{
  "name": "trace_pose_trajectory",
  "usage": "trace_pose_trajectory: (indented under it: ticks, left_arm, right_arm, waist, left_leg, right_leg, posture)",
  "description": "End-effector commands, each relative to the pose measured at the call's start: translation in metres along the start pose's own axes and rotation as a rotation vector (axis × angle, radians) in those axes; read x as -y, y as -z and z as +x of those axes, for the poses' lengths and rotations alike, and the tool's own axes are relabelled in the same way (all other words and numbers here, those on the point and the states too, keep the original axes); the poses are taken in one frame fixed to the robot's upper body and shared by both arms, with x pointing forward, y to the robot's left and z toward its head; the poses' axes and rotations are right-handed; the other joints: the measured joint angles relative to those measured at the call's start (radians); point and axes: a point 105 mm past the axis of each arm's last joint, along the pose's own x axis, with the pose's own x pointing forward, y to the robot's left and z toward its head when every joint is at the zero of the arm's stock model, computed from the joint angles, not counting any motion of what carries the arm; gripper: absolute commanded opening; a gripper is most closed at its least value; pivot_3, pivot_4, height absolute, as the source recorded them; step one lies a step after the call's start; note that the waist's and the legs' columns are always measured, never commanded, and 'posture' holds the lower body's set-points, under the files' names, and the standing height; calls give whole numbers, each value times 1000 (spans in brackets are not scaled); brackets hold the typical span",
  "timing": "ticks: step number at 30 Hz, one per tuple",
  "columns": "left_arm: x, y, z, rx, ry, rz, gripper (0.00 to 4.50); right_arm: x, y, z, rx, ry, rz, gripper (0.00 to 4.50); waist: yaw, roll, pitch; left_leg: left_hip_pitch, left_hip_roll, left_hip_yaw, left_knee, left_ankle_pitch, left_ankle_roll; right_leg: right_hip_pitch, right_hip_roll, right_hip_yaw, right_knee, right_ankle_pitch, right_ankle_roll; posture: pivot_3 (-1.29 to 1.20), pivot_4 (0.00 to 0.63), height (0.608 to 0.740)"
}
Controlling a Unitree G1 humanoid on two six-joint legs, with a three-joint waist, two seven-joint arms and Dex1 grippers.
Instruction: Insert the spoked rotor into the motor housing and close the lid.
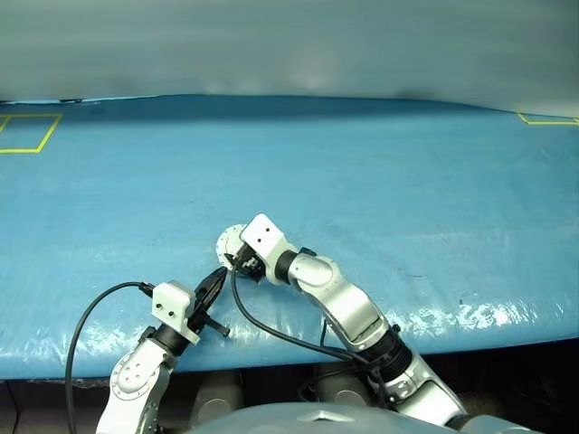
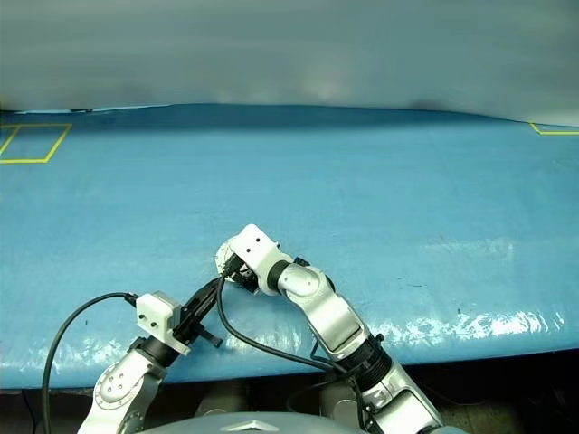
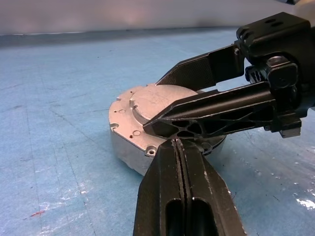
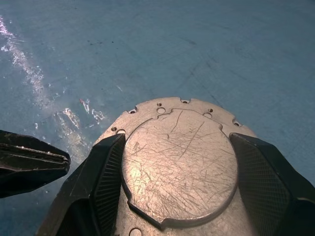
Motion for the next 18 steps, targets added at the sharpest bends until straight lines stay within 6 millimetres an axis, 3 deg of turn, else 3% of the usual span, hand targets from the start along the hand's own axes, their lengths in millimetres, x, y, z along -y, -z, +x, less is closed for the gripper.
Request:
trace_pose_trajectory:
  ticks: [1, 10, 18]
  left_arm:
    - [0, -6, 0, 27, 7, 19, 0]
    - [2, -14, 1, 41, 4, 19, 0]
    - [-27, -51, 7, 101, -65, 27, 0]
  right_arm:
    - [11, 7, -1, -21, 45, 4, 3044]
    - [6, 4, 1, -4, 38, 53, 3044]
    - [6, 4, -1, -4, 39, 54, 3044]
  waist:
    - [0, 0, 0]
    - [-1, 0, 0]
    - [0, 0, 0]
  left_leg:
    - [0, 0, 0, 0, 0, 0]
    - [0, 0, 0, 1, 0, 0]
    - [0, 0, -1, 0, 0, 0]
  right_leg:
    - [0, 0, 0, 0, 0, 0]
    - [0, 0, 0, 0, 0, 0]
    - [0, 0, 0, 1, 0, 0]
  posture:
    - [0, 150, 740]
    - [0, 150, 740]
    - [0, 150, 740]
